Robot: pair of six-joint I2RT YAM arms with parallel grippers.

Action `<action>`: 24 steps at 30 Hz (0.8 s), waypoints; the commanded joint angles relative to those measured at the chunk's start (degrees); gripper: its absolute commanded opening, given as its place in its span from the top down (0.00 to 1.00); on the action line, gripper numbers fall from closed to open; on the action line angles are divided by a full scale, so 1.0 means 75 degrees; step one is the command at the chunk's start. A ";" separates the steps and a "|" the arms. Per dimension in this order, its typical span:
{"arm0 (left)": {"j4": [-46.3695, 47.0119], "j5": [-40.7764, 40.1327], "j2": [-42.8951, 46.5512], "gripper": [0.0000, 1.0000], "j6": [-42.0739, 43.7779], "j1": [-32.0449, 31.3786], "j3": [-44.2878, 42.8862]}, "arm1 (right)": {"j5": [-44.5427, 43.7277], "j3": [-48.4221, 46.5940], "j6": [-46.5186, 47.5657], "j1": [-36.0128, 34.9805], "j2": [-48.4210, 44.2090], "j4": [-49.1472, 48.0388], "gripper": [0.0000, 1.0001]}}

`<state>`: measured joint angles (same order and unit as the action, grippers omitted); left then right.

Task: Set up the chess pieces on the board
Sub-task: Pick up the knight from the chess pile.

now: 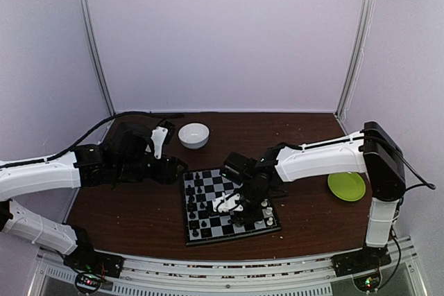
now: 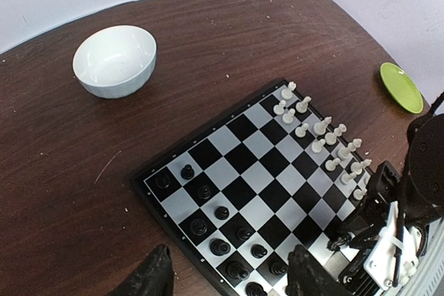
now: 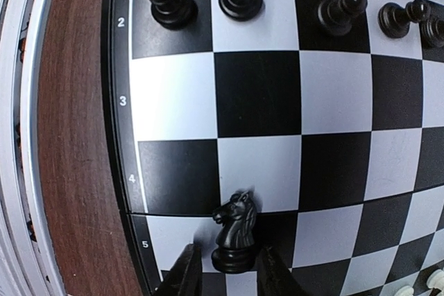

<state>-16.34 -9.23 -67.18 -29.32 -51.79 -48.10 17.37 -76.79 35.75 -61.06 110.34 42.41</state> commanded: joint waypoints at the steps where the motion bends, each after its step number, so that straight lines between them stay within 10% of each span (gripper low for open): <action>1: 0.0339 0.0061 0.0015 0.43 -0.0073 0.0048 0.0073 | -0.0254 -0.0201 -0.0094 -0.0040 0.0185 -0.0029 0.73; 14: 0.0523 -0.0264 -0.0013 0.43 -0.0726 0.0205 0.0163 | -0.0395 -0.0049 -0.0483 0.0066 -0.0405 -0.0364 0.86; 24: 0.4163 0.3030 -0.1683 0.50 -0.2692 0.0647 0.0248 | -0.0125 0.0231 -0.0956 0.1122 -0.2555 -0.1321 0.88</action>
<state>-2.31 0.58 -74.50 -41.80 -47.00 -46.15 15.42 -74.85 31.57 -56.21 96.25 37.47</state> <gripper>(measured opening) 0.503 0.169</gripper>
